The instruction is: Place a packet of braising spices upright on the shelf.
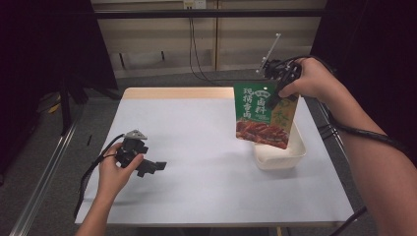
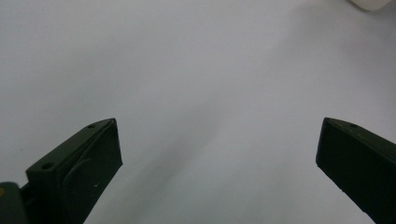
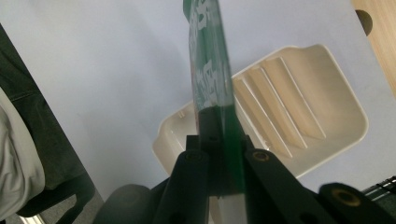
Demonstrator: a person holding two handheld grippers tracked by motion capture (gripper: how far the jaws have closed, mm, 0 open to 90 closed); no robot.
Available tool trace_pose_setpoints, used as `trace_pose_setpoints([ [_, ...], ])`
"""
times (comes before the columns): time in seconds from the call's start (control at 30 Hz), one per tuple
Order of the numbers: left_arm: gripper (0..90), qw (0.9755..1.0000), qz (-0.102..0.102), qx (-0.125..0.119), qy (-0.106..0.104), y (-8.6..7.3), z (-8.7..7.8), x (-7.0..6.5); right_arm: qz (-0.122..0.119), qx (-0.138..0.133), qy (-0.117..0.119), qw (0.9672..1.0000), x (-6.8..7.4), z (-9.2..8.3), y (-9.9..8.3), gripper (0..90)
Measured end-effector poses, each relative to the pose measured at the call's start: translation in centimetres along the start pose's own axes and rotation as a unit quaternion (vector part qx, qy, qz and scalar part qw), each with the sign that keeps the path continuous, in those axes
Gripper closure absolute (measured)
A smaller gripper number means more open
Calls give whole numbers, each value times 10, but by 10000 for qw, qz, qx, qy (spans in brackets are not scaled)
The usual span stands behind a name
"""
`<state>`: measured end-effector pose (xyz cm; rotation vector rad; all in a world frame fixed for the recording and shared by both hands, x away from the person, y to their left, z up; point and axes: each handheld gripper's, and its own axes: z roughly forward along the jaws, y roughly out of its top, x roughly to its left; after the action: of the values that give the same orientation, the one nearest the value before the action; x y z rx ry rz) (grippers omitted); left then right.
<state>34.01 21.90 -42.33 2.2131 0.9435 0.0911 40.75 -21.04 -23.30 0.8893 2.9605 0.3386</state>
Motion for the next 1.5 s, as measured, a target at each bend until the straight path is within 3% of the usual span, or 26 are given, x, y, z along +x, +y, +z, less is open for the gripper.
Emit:
trace_pose_setpoints([
  [0.4,0,10000,-79,17,7,-5,3,-1,146,32,-11,9999,-2,-3,-19,900],
  [0.9,0,10000,-22,47,-31,-5,3,-1,398,106,-108,9991,-10,-7,-45,900],
  [1.03,0,10000,-21,55,-49,-5,3,-1,482,20,-122,9988,-11,-7,-51,900],
  [1.5,0,10000,7,74,-18,-7,4,0,591,166,-57,9981,-16,7,-55,900],
])
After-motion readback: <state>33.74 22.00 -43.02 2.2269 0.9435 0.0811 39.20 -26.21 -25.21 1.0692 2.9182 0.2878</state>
